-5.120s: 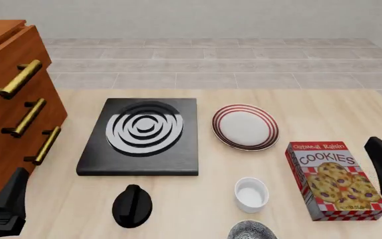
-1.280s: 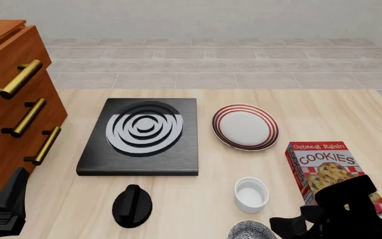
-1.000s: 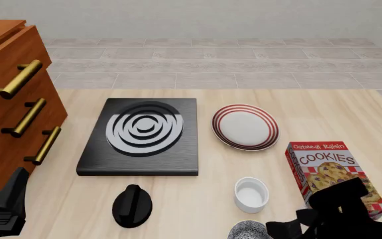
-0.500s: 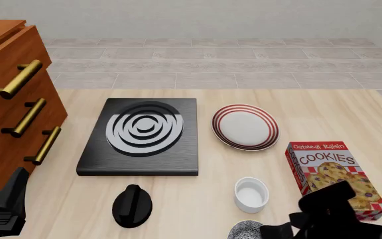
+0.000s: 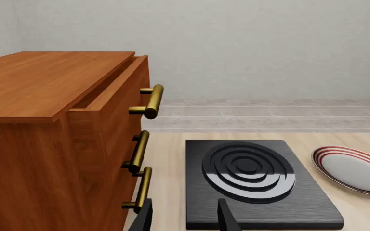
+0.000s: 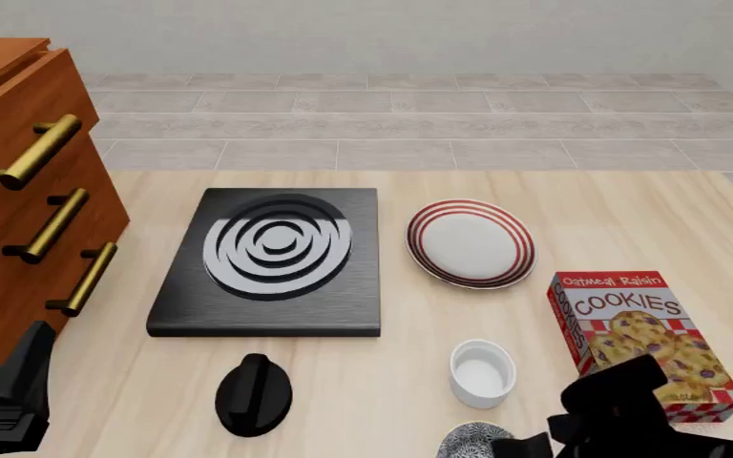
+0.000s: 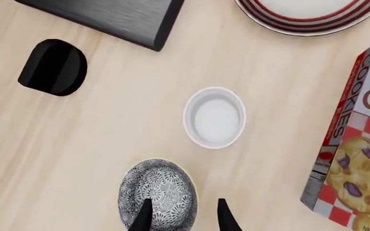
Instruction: Pick the akita bowl next to the ramekin and place it on the plate.
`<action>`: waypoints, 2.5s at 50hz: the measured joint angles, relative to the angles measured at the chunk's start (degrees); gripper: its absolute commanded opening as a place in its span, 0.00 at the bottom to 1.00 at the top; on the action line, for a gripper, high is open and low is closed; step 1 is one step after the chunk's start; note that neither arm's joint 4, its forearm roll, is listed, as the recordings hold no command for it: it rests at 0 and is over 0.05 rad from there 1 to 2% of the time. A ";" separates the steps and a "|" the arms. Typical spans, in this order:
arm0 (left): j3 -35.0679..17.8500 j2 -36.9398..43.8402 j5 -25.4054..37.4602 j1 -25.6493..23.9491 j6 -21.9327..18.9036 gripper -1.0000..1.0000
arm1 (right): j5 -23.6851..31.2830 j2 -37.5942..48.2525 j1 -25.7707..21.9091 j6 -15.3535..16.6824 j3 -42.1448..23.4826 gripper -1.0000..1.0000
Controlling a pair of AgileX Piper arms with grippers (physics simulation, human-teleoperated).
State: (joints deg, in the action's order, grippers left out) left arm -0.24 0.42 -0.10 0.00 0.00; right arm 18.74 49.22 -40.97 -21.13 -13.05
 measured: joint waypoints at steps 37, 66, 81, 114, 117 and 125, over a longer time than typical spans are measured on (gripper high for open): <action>0.00 0.00 0.00 0.00 0.00 1.00 | -7.55 5.83 -0.76 -0.56 2.90 1.00; 0.00 0.00 0.00 0.00 0.00 1.00 | -11.74 8.89 -1.14 -0.99 4.64 1.00; 0.00 0.00 0.00 0.00 0.00 1.00 | -13.15 9.85 -1.30 -1.15 5.31 1.00; 0.00 0.00 0.00 0.00 0.00 1.00 | -15.50 11.69 -1.96 -1.81 5.82 0.00; 0.00 0.00 0.00 0.00 0.00 1.00 | -15.29 11.55 -2.02 -1.79 5.72 0.00; 0.00 0.00 0.00 0.00 0.00 1.00 | -13.69 10.37 -2.28 -1.60 4.98 0.00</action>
State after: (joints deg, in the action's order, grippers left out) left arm -0.24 0.42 -0.10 0.00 0.00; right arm 5.05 59.59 -43.25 -22.74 -8.07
